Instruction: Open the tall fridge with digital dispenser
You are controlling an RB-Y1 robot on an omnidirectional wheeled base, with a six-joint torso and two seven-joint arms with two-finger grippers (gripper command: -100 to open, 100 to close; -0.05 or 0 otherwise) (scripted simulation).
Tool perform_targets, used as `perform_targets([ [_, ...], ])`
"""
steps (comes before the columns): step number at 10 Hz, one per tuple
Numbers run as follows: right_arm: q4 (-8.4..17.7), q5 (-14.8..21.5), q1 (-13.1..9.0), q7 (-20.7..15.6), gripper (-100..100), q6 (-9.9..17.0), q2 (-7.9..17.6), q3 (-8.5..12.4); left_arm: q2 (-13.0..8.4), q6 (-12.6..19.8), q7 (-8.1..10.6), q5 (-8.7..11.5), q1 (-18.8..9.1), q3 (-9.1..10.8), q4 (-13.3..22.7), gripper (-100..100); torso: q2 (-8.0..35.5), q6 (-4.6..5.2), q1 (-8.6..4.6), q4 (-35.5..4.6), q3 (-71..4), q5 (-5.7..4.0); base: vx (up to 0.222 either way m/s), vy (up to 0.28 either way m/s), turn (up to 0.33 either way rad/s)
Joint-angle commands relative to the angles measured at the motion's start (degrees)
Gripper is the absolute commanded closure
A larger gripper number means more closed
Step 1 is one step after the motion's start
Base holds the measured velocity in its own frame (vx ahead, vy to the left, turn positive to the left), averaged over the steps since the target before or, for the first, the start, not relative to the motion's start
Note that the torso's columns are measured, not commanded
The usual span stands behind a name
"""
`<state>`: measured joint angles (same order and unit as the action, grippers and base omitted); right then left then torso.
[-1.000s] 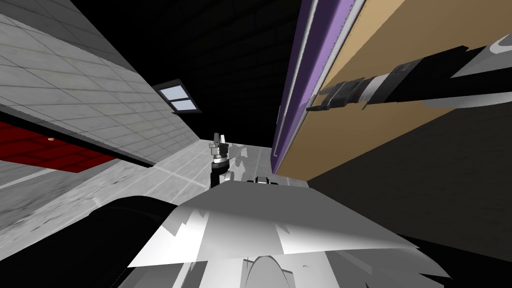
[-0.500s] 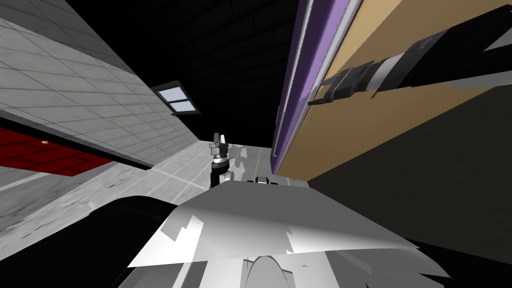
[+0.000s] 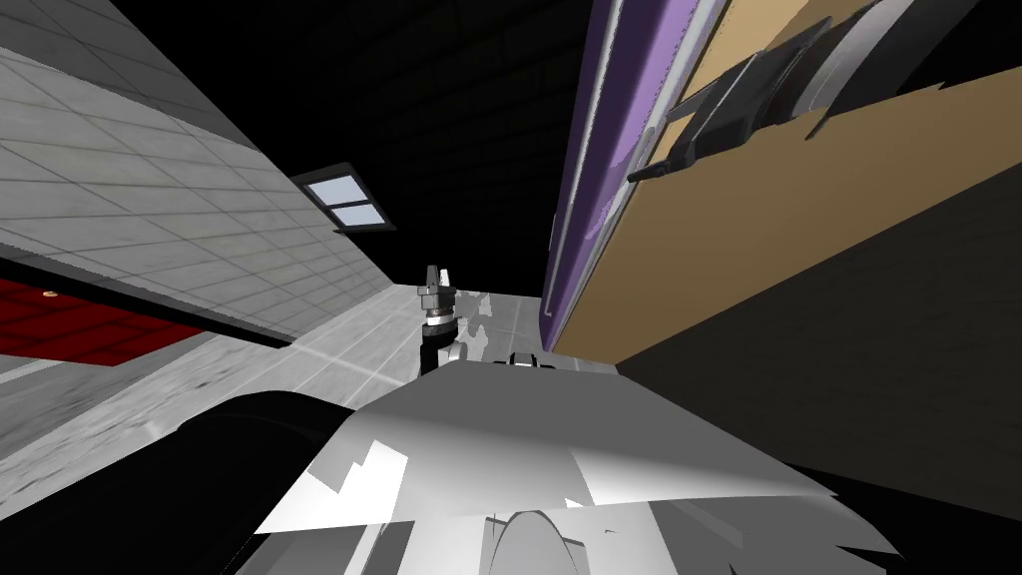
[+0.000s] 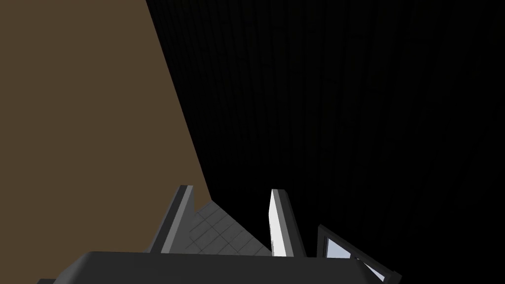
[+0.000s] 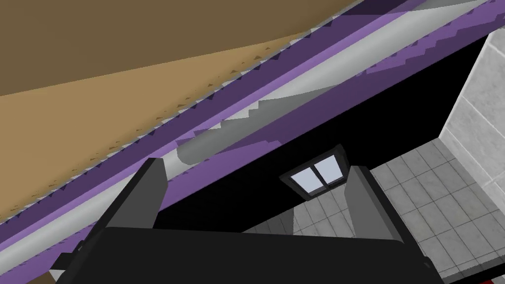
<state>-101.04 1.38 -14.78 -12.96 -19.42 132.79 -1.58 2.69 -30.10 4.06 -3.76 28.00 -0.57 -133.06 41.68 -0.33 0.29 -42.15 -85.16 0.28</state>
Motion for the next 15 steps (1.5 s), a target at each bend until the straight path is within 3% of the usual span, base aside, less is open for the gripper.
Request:
perform_targets([
  [1,2.35,0.25,-1.79,-1.00,-100,-0.02,4.43,0.88,0.00,0.00,0.00,0.00,0.01,0.00,0.00,0,0.02,0.16,-0.11,0.03,0.11,-0.11,0.077,0.001,-0.039],
  [2,3.45,0.45,-3.37,-1.62,-100,-0.05,6.60,1.19,0.00,0.00,0.00,0.00,0.00,0.00,0.00,0,0.04,0.06,-0.19,0.05,0.04,-0.12,0.077,0.020,-0.035],
  [4,3.45,0.45,-3.37,-1.62,-100,-0.05,7.66,1.19,0.00,0.00,0.00,0.00,0.00,0.00,0.00,0,0.04,0.14,-0.21,0.08,0.06,-0.17,0.048,0.011,-0.001],
  [6,5.43,0.81,-6.23,-2.82,-100,-0.12,12.14,1.81,0.00,0.00,0.00,0.00,0.01,0.00,0.00,0,0.19,0.29,-0.37,0.01,0.26,-0.28,0.092,0.007,-0.050],
  [8,6.29,0.98,-7.49,-3.40,-100,-0.16,15.76,2.11,0.00,0.00,0.00,0.00,0.00,0.00,0.00,0,0.37,0.24,-0.35,0.01,0.34,-0.29,0.092,0.003,-0.026],
  [9,6.29,0.98,-7.49,-3.40,-100,-0.16,15.91,2.11,0.00,0.00,0.00,0.00,0.00,0.00,0.00,0,0.30,0.25,-0.37,0.01,0.29,-0.28,0.057,-0.002,-0.007],
  [11,7.73,1.28,-9.69,-4.45,-100,-0.24,19.71,2.67,0.00,0.00,0.00,0.00,0.00,0.00,0.00,0,0.42,0.31,-0.30,-0.06,0.43,-0.28,0.080,0.003,-0.035],
  [15,9.18,1.62,-12.12,-5.73,-100,-0.35,24.55,3.36,0.00,0.00,0.00,0.00,0.00,0.00,0.00,0,0.51,0.31,-0.31,-0.10,0.50,-0.27,0.080,-0.004,-0.022],
])
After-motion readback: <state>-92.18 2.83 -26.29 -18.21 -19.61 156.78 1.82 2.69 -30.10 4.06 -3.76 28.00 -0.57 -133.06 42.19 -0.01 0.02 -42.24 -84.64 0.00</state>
